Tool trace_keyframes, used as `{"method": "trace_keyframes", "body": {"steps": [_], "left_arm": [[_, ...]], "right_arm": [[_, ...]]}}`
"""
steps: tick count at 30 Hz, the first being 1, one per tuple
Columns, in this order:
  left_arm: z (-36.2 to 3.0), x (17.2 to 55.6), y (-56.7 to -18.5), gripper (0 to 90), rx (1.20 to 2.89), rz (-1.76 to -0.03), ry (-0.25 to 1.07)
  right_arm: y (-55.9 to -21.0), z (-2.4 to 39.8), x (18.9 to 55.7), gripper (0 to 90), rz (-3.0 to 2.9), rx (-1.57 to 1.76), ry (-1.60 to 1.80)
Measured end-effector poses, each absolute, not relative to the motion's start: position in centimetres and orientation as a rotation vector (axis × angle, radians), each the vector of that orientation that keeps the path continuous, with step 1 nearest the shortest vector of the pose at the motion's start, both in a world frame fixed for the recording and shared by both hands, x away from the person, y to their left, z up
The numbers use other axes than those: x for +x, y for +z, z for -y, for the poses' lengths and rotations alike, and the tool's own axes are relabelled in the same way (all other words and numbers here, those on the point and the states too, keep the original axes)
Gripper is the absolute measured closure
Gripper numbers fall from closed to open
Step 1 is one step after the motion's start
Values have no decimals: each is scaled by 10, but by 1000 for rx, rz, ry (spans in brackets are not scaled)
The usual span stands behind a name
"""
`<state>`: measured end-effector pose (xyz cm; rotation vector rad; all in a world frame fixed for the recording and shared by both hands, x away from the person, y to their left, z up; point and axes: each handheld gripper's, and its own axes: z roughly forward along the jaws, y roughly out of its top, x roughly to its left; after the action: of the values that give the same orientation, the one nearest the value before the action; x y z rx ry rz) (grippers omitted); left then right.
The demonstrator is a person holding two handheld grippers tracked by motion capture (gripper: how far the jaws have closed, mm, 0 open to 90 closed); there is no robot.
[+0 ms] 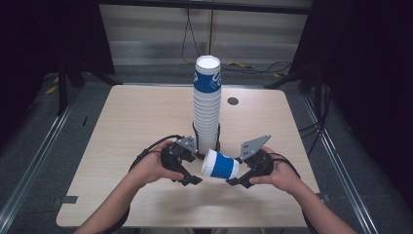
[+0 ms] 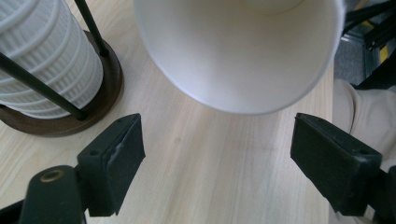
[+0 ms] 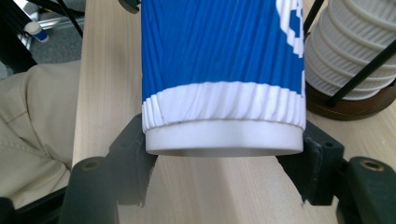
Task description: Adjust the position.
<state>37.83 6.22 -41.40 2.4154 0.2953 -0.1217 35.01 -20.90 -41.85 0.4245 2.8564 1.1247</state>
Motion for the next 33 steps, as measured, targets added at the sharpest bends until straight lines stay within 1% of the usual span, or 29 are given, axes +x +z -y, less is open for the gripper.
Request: {"method": "trace_keyframes", "body": {"steps": [5,9,14,16,19,33], "left_arm": [[-63,379,-418,174,2365,-308,-145],[-64,379,-419,174,2343,-318,-138],[-67,380,-417,174,2273,-335,-139],[-67,379,-417,174,2239,-347,-165],[-67,379,-417,174,2246,-331,-157],[-64,377,-413,167,2167,-306,-167]], "right_arm": [[-419,210,350,320,-2853,433,1143],[-419,211,351,320,-2844,439,1165],[-419,211,351,320,-2833,438,1201],[-419,210,350,320,-2830,438,1220],[-420,210,350,320,-2828,431,1226],[-420,207,349,320,-2827,411,1245]]}}
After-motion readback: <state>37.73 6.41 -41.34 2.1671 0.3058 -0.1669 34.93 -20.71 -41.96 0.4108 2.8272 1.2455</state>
